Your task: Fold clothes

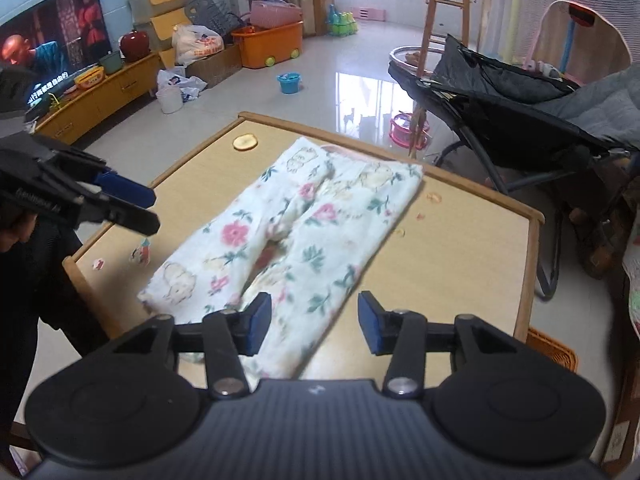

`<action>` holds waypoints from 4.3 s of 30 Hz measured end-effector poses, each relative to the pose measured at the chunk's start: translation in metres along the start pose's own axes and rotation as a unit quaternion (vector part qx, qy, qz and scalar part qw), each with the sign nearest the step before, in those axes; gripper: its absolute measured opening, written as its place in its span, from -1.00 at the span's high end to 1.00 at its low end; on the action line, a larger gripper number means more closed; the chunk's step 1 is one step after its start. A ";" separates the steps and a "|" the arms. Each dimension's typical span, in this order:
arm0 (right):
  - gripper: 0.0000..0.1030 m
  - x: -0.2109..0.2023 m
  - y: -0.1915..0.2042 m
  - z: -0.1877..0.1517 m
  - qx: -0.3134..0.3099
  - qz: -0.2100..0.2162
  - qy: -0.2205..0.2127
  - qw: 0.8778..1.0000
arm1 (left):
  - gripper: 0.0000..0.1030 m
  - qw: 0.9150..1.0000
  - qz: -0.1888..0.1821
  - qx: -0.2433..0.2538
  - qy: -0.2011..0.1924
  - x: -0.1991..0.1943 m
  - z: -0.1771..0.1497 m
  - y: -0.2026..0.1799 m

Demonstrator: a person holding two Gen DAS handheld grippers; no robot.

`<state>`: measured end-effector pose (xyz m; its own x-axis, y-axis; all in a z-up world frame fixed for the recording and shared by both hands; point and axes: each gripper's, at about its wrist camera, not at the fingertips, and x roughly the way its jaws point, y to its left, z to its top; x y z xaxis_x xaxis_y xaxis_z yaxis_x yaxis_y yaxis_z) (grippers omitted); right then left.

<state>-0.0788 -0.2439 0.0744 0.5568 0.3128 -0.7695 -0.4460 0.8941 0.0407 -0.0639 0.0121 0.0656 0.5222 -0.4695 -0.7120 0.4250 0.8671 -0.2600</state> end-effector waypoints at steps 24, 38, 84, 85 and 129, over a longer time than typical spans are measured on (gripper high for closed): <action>0.07 -0.002 0.042 -0.044 -0.121 0.001 0.034 0.992 | -0.09 0.980 -0.002 0.186 0.074 -0.005 -0.033 -0.042; 0.09 0.024 0.063 -0.043 -0.275 0.041 0.061 0.959 | -0.08 0.948 -0.023 0.296 0.113 0.032 -0.040 -0.056; 0.83 0.047 0.063 -0.015 -0.297 0.113 0.150 0.936 | 0.74 0.921 -0.095 0.338 0.171 0.047 -0.015 -0.050; 0.83 0.048 0.062 -0.013 -0.296 0.112 0.152 0.937 | 0.74 0.920 -0.093 0.339 0.171 0.048 -0.013 -0.049; 0.38 0.027 0.077 0.021 -0.347 0.149 0.108 0.920 | 0.74 0.940 -0.009 0.303 0.158 0.110 0.043 -0.027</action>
<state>-0.0835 -0.1595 0.0702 0.2176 0.3729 -0.9020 -0.9378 0.3360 -0.0873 0.0137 -0.0699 0.0222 0.3056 -0.3265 -0.8944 0.8249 0.5600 0.0774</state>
